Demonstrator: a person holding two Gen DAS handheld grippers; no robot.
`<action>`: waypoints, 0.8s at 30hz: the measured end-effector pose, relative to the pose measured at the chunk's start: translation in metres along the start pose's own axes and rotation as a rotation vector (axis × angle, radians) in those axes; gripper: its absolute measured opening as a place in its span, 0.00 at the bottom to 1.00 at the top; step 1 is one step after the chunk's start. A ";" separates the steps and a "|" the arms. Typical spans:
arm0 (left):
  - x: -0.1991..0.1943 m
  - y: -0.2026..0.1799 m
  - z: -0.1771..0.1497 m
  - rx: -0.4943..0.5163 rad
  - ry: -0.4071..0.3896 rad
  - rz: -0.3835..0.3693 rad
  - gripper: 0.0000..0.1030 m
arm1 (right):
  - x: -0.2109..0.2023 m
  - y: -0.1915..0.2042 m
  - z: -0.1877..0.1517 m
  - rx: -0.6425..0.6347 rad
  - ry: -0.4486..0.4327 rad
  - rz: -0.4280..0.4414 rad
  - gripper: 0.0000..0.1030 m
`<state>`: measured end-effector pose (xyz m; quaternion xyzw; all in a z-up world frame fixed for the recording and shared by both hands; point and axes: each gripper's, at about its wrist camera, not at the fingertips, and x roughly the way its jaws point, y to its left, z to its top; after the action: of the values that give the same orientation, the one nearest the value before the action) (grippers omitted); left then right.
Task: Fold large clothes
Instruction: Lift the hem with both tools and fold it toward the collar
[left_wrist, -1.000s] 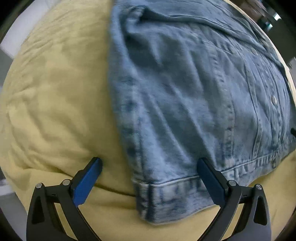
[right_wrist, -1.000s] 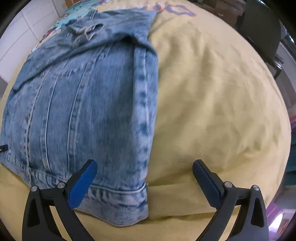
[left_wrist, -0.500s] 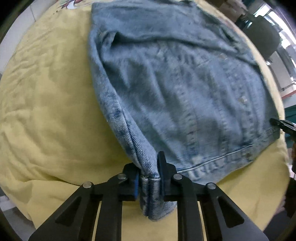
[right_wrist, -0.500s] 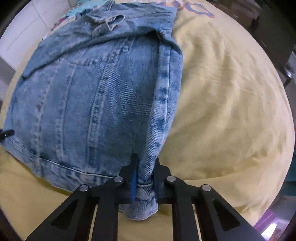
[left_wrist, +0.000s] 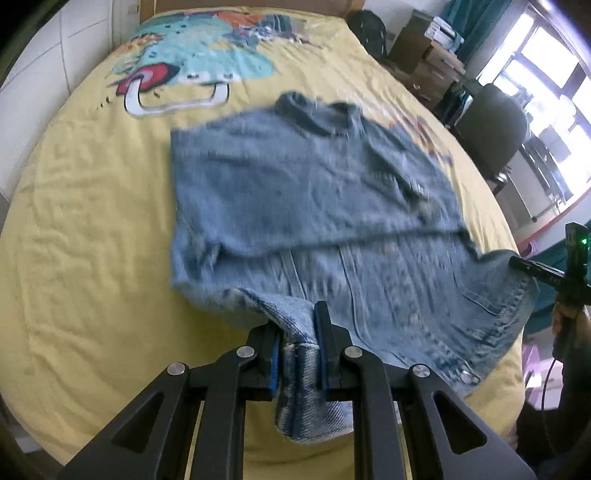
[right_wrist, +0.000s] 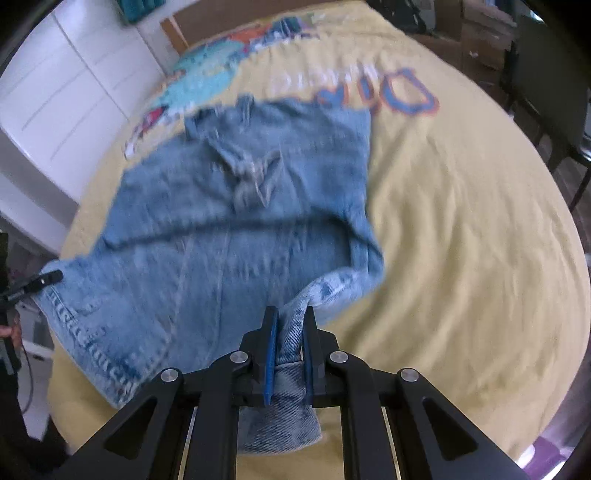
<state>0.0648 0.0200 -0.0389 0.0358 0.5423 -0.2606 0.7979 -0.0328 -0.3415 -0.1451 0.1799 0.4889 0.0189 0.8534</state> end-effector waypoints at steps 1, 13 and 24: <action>-0.003 0.004 0.007 -0.007 -0.013 0.003 0.12 | -0.005 -0.001 0.004 0.000 -0.014 0.006 0.11; -0.003 0.064 0.151 -0.157 -0.104 0.000 0.12 | -0.021 -0.001 0.164 -0.004 -0.200 -0.048 0.00; 0.098 0.096 0.187 -0.195 0.013 0.105 0.12 | 0.102 -0.009 0.206 -0.052 0.061 -0.098 0.00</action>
<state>0.2940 0.0021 -0.0701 -0.0119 0.5676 -0.1644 0.8066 0.1922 -0.3878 -0.1389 0.1328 0.5222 -0.0047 0.8424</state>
